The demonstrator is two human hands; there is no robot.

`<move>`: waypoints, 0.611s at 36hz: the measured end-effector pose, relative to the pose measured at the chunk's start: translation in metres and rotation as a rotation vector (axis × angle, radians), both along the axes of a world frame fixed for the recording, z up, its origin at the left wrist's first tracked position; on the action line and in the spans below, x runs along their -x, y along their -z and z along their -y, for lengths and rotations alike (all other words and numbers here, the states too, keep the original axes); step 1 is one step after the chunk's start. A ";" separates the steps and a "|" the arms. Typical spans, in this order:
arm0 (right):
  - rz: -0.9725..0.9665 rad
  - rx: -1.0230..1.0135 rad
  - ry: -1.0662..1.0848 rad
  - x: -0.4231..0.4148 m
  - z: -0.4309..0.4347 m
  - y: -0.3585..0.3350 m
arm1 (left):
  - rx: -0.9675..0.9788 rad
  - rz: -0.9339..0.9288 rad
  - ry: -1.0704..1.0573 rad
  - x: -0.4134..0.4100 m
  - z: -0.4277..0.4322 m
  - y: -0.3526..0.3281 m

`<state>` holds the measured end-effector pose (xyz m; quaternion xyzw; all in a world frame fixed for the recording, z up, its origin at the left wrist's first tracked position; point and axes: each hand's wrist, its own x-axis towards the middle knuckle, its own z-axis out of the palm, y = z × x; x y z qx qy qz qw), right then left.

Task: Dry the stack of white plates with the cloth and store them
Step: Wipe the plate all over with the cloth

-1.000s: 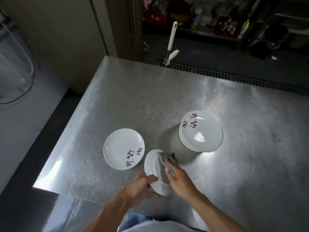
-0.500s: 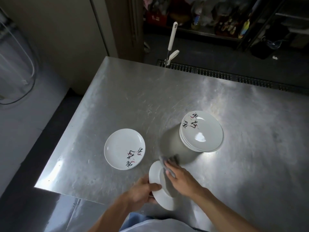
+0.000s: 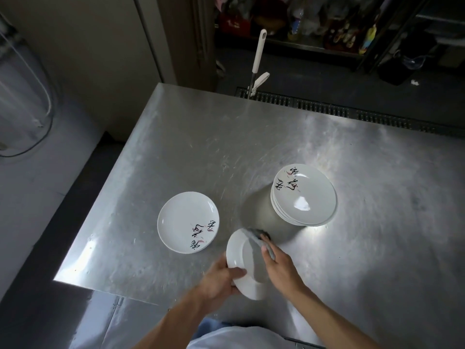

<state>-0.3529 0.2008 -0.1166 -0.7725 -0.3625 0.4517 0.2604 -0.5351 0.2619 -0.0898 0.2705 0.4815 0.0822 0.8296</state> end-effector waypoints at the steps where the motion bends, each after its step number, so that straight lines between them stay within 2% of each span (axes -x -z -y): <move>1: -0.004 -0.024 0.010 0.001 0.000 -0.001 | 0.005 0.014 -0.015 -0.001 0.001 -0.001; 4: 0.013 -0.125 -0.071 0.004 0.002 -0.005 | 0.012 -0.003 -0.053 -0.002 -0.002 -0.003; 7: 0.053 -0.228 -0.304 0.012 0.007 -0.010 | -0.037 -0.073 -0.018 -0.001 -0.004 0.000; 10: 0.151 -0.332 -0.521 0.014 0.009 -0.003 | -0.078 -0.051 0.042 0.000 -0.003 0.002; 11: 0.184 -0.314 -0.526 0.011 0.006 0.000 | -0.080 -0.055 0.042 0.001 -0.004 0.002; 14: 0.256 -0.111 -0.347 -0.002 0.000 0.004 | -0.045 -0.073 0.021 0.004 -0.005 0.003; 19: 0.227 -0.222 -0.589 0.005 0.005 0.006 | -0.041 -0.047 0.057 0.005 -0.004 0.004; 22: 0.167 -0.016 -0.323 -0.007 0.000 0.007 | -0.023 -0.059 0.034 0.006 -0.005 0.002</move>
